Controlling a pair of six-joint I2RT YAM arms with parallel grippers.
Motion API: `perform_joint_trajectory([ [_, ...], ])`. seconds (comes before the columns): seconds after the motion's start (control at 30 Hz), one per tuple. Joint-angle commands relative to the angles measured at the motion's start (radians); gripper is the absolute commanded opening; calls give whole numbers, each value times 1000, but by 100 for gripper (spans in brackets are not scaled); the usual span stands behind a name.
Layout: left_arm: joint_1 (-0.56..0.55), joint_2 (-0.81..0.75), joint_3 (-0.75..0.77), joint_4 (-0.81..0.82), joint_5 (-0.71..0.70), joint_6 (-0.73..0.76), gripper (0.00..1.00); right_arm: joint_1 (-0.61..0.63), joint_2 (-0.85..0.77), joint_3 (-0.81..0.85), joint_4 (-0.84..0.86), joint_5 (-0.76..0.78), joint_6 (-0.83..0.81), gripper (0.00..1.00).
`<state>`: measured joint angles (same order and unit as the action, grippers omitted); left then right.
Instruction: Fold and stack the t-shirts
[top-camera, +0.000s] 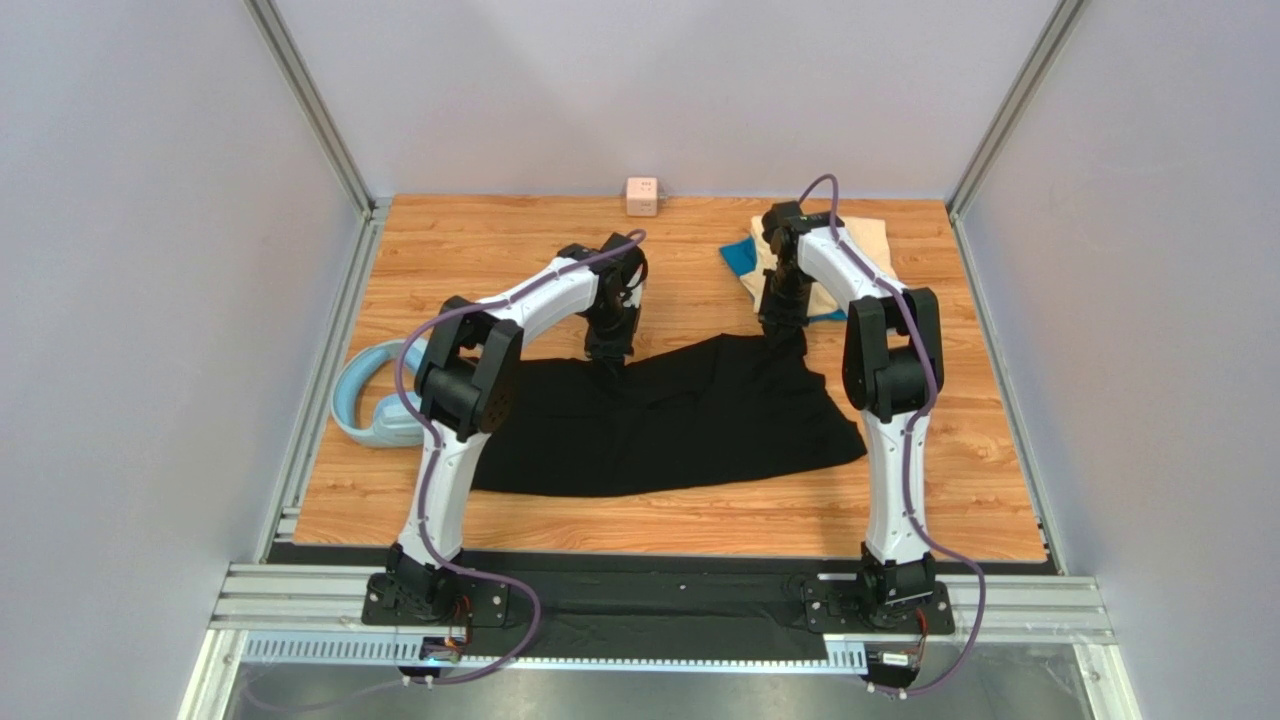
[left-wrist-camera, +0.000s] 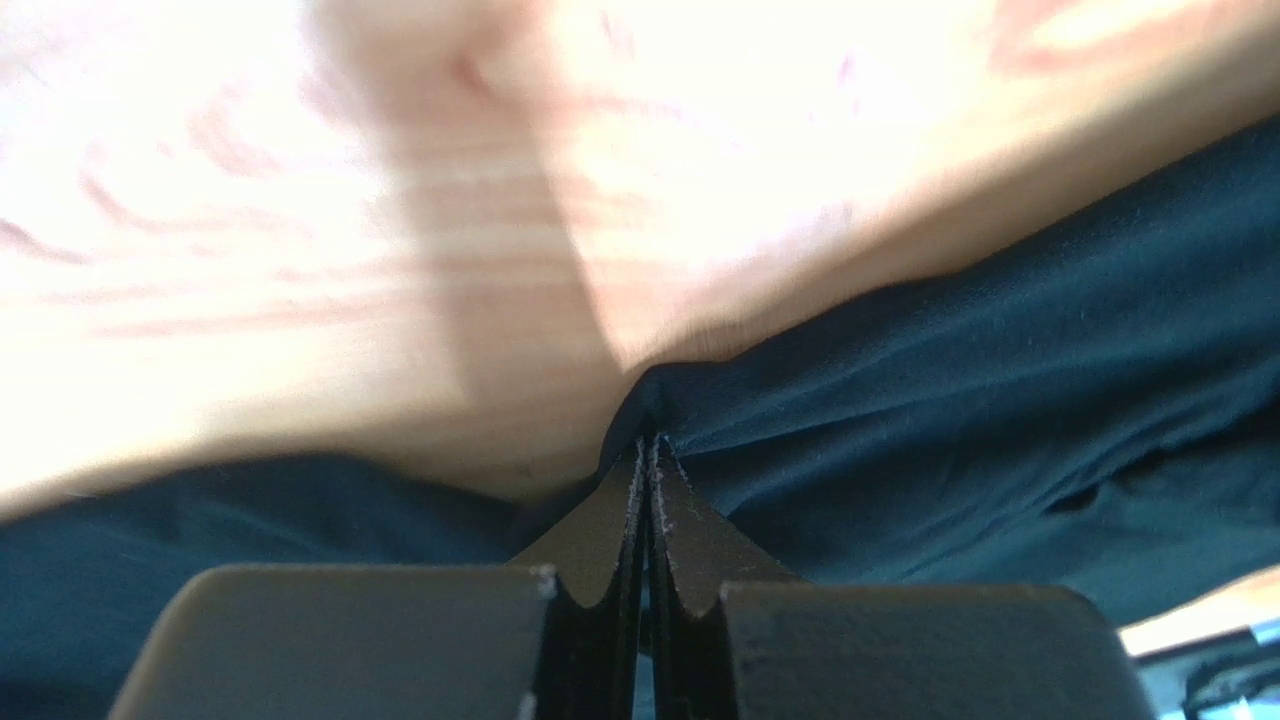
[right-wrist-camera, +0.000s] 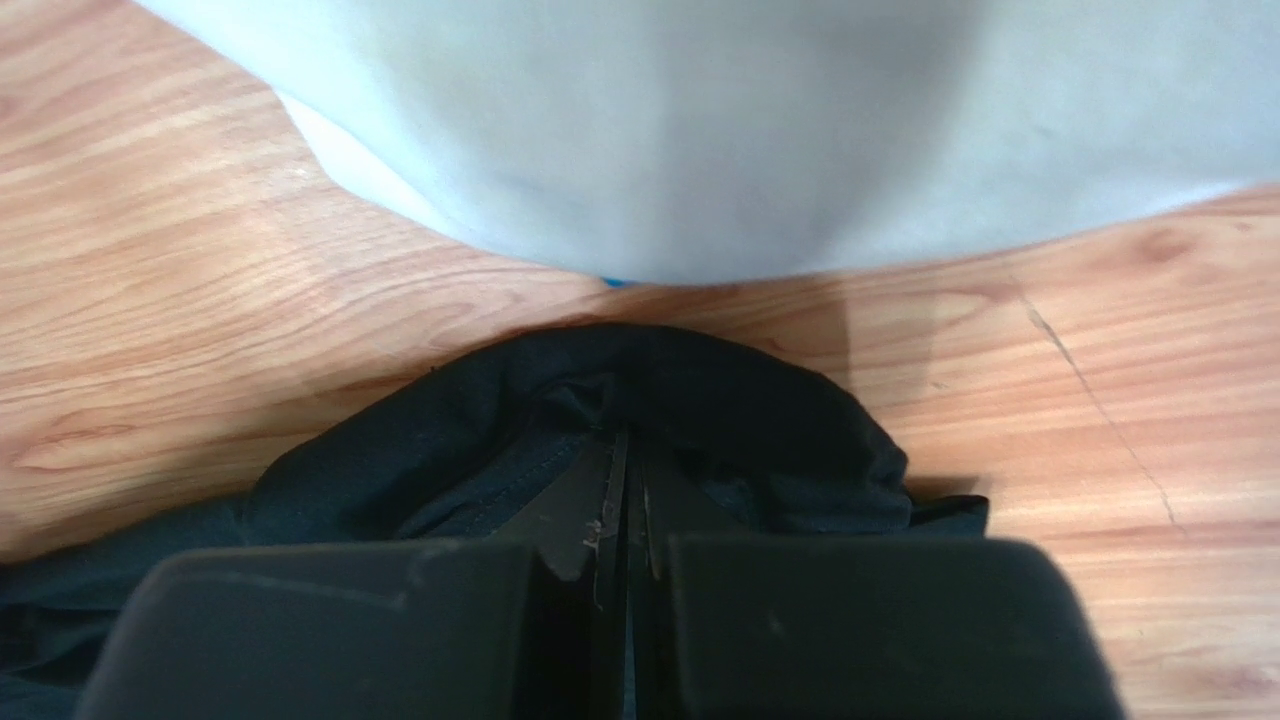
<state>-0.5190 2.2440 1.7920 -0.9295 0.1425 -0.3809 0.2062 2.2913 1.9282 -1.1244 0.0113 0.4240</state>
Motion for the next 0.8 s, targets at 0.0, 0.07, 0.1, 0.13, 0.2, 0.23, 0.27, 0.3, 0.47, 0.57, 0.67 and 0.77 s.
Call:
perform_joint_trajectory([
  [0.0, 17, 98, 72, -6, -139, 36, 6, -11, -87, -27, -37, 82, -2, 0],
  [0.07, 20, 106, 92, -5, -141, 40, 6, -16, -107, -37, -38, 95, 7, 0],
  [0.1, 20, 111, 96, -5, -141, 40, 6, -17, -115, -41, -38, 95, 12, 0],
  [0.13, 23, 112, 99, -3, -141, 45, 7, -19, -124, -43, -38, 101, 13, 0],
  [0.2, 25, 114, 104, 3, -170, 43, 7, -30, -142, -38, -38, 110, 18, 0],
  [0.23, 28, 114, 104, 6, -172, 46, 7, -33, -147, -32, -38, 118, 19, 0],
  [0.27, 30, 114, 107, 14, -167, 46, 7, -39, -154, -26, -44, 118, 22, 0],
  [0.3, 31, 112, 106, 18, -159, 50, 7, -44, -154, -20, -48, 115, 24, 0],
  [0.47, 31, 97, 116, 49, -149, 66, 10, -57, -184, 21, -54, 55, 12, 0],
  [0.57, 31, 65, 121, 58, -127, 68, 11, -57, -231, 18, -46, -16, 4, 4],
  [0.67, 33, 13, 135, 60, -87, 71, 12, -48, -265, -11, -41, -102, 6, 9],
  [0.77, 33, -53, 147, 43, -35, 76, 12, -13, -296, -66, -28, -125, -8, 11],
])
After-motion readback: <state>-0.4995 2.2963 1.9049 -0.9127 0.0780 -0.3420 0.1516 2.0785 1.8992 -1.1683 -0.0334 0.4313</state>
